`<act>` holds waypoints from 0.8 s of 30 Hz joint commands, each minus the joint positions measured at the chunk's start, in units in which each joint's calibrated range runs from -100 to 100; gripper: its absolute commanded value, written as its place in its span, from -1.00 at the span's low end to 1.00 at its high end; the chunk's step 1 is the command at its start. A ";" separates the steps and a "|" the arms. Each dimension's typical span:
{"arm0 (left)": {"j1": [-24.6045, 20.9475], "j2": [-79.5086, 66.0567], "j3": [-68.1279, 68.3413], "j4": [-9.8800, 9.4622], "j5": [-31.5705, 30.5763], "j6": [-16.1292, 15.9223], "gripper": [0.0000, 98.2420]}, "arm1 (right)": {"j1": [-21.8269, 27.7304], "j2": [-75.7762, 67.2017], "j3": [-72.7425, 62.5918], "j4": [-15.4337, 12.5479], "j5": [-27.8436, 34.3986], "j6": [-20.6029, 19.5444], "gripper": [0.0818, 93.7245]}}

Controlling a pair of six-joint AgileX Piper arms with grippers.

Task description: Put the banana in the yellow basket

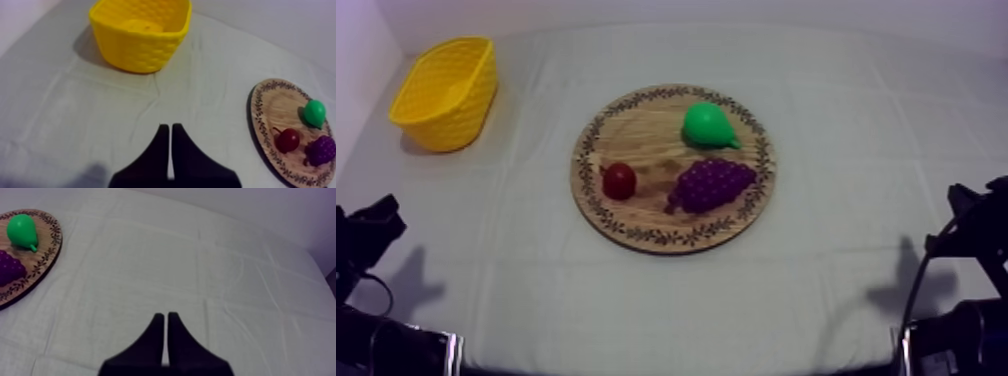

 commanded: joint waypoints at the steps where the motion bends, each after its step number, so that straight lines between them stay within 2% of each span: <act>1: -0.84 -3.98 1.65 0.47 0.34 -2.23 -1.00 | 0.03 -0.04 -0.03 -0.02 -0.02 0.02 -0.99; 5: -1.43 -5.03 3.35 2.75 -2.20 -7.51 -1.00 | 0.03 -0.04 -0.03 -0.02 -0.02 0.00 -0.99; 7: -1.50 -5.20 4.67 3.94 -5.83 -8.20 -1.00 | 0.03 -0.04 -0.03 -0.02 -0.02 0.01 -0.99; 10: -1.53 -5.31 6.07 4.70 -10.17 -5.14 -1.00 | 0.03 -0.04 -0.03 -0.02 -0.02 0.00 -0.99; 13: -1.54 -5.35 6.57 4.96 -11.71 -1.56 -1.00 | 0.03 -0.04 -0.03 -0.02 -0.02 -0.03 -0.99; 15: -1.54 -5.36 6.70 5.03 -12.13 -0.32 -1.00 | 0.03 -0.04 -0.03 -0.02 -0.02 0.00 -0.99; 24: -1.54 -5.37 6.82 5.09 -12.51 -0.54 -1.00 | 0.03 -0.04 -0.03 -0.02 -0.02 0.00 -0.99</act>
